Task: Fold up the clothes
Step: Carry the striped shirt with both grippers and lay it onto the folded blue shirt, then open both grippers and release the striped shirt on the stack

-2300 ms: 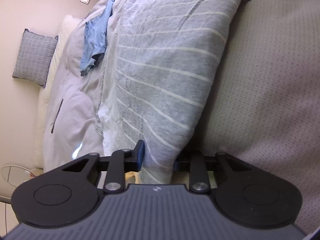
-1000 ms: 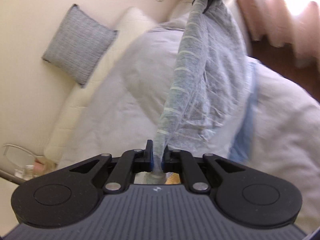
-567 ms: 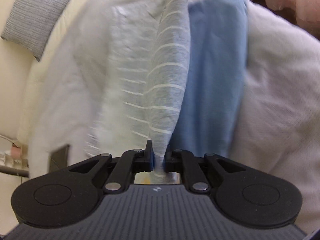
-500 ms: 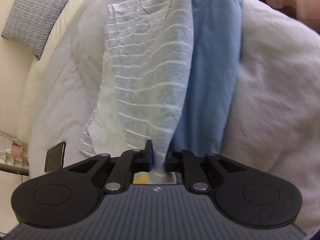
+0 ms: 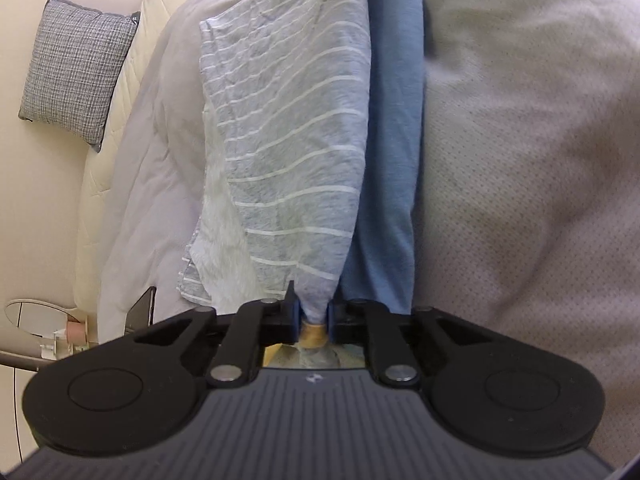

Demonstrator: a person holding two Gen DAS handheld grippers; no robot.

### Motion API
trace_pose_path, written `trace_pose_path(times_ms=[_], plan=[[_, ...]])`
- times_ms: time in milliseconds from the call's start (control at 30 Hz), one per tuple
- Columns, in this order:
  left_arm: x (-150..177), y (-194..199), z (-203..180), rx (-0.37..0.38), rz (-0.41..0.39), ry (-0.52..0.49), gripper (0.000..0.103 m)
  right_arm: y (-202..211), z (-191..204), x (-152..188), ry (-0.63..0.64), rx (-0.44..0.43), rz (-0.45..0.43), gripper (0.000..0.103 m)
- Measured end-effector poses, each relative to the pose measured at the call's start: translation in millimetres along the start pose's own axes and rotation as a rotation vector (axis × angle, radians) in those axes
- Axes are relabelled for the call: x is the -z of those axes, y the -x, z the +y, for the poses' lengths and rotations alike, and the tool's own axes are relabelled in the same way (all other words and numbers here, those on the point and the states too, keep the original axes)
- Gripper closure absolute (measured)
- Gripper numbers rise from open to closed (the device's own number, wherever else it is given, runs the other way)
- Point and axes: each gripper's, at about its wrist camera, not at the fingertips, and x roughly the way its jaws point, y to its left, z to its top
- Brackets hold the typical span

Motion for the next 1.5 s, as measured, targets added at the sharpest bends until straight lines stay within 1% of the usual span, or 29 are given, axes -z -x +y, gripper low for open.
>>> trace_pose_path(times_ms=[67, 167, 200, 267, 300, 367, 467, 567, 667, 733, 800, 867, 933, 1033, 1067, 1100, 1133, 1200, 1300, 1333, 1367, 1400, 1500], plan=[[2.6, 0.8, 0.0, -0.004, -0.002, -0.003, 0.096, 2.6, -3.4, -1.5, -0.013, -0.008, 0.008, 0.100], [6.4, 2.0, 0.1, -0.010, -0.005, -0.008, 0.097, 20.1, -5.9, -7.6, -0.030, 0.005, -0.020, 0.100], [7.7, 2.4, 0.1, -0.011, -0.006, -0.010, 0.097, 22.8, -2.7, -9.2, -0.024, -0.006, -0.025, 0.100], [8.4, -0.2, -3.7, -0.005, -0.001, -0.020, 0.097, 19.0, 9.7, -10.3, 0.019, -0.023, -0.026, 0.100], [7.3, -4.5, -9.0, 0.007, 0.008, -0.030, 0.097, 13.2, 15.5, -9.6, 0.033, -0.030, -0.011, 0.100], [3.1, -7.2, -12.3, 0.012, 0.013, -0.019, 0.097, 3.4, 22.8, -7.2, 0.046, -0.029, 0.022, 0.100], [-1.8, -5.5, -10.0, 0.002, 0.009, 0.012, 0.097, 4.3, 13.7, -8.4, 0.004, -0.011, 0.023, 0.100], [-0.3, -7.6, -13.5, 0.007, 0.011, 0.006, 0.097, 5.5, 5.6, -6.1, -0.016, 0.004, 0.020, 0.100], [0.4, -10.5, -17.1, 0.011, 0.021, -0.014, 0.095, -3.5, 17.0, -2.4, 0.039, -0.017, 0.044, 0.099], [2.8, -11.1, -13.2, 0.008, 0.037, 0.011, 0.092, -4.9, 17.1, -3.9, 0.027, -0.016, 0.059, 0.098], [9.9, -10.5, -8.2, -0.002, 0.066, 0.051, 0.092, -3.8, 16.1, -4.2, 0.008, -0.010, 0.073, 0.093], [18.0, -8.2, -4.1, -0.011, 0.098, 0.094, 0.092, 1.5, 15.3, -3.4, -0.015, -0.013, 0.079, 0.092], [25.0, -2.3, -3.3, -0.014, 0.120, 0.122, 0.092, 7.3, 16.8, -2.4, -0.027, -0.014, 0.088, 0.086], [32.4, 9.3, -4.2, -0.030, 0.143, 0.153, 0.092, 19.5, 20.7, 0.0, -0.059, -0.024, 0.094, 0.084], [33.2, 14.1, -5.1, -0.041, 0.142, 0.158, 0.092, 22.9, 21.9, 0.3, -0.066, -0.025, 0.093, 0.083], [32.8, 19.4, -7.2, -0.056, 0.132, 0.152, 0.092, 26.2, 23.7, -0.1, -0.072, -0.026, 0.093, 0.079], [30.3, 23.3, -10.3, -0.064, 0.112, 0.132, 0.089, 29.4, 25.3, -0.6, -0.078, -0.027, 0.093, 0.075], [23.4, 29.2, -18.0, -0.068, 0.061, 0.076, 0.083, 33.2, 27.0, -3.1, -0.093, -0.032, 0.085, 0.075], [12.0, 29.6, -28.1, -0.070, -0.012, -0.020, 0.082, 34.8, 28.1, -8.4, -0.112, -0.037, 0.077, 0.075], [9.3, 27.3, -27.6, -0.069, -0.021, -0.029, 0.082, 35.0, 28.0, -9.9, -0.116, -0.036, 0.075, 0.075], [6.8, 24.6, -26.1, -0.066, -0.027, -0.032, 0.084, 35.2, 27.9, -11.3, -0.121, -0.036, 0.073, 0.075], [6.2, 20.9, -23.2, -0.068, -0.024, -0.024, 0.093, 35.4, 26.5, -12.1, -0.128, -0.036, 0.069, 0.075], [7.1, 10.1, -14.7, -0.070, -0.006, 0.005, 0.095, 35.0, 21.7, -13.7, -0.157, -0.032, 0.058, 0.075]])
